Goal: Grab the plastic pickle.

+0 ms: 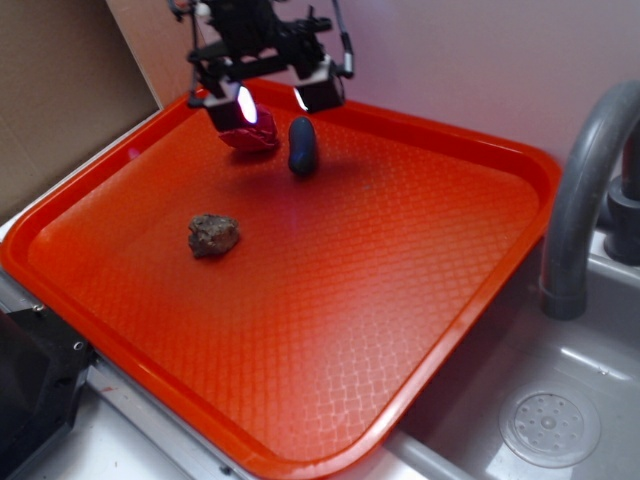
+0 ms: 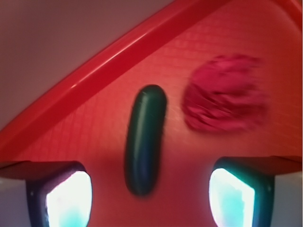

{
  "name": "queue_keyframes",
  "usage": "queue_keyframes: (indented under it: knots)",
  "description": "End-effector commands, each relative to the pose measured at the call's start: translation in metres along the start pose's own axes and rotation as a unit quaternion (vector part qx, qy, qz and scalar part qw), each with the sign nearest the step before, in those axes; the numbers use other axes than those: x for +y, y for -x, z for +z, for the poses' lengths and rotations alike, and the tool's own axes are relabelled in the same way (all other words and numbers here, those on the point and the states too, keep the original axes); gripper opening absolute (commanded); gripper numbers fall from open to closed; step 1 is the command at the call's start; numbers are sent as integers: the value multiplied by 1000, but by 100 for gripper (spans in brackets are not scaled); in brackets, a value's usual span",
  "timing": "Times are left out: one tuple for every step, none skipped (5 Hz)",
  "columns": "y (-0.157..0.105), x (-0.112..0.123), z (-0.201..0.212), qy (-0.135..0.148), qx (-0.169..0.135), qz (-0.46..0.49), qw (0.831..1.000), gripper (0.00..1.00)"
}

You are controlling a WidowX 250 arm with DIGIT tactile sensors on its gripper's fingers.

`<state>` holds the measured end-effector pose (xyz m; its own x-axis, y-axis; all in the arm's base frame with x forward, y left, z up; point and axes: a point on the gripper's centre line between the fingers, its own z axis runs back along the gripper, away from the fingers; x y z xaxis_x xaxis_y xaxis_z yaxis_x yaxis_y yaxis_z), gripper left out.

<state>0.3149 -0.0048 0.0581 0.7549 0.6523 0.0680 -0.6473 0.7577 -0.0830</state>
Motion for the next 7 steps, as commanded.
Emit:
queue_keyframes:
  knots:
    - [-17,-12,-24,15,-9,-19,1000,100]
    - [-13,-12,-29,19,-13,-45,999,21]
    - [-5,-9,-18,14,-23,-49,998,0]
    - [1,-9,11,-16,-17,-83,996,0]
    - [11,-8,60,-28,-17,-153,988,0]
    - [22,-3,97,-26,-2,-197,980,0]
    - [35,2,131,-4,10,-212,977,0]
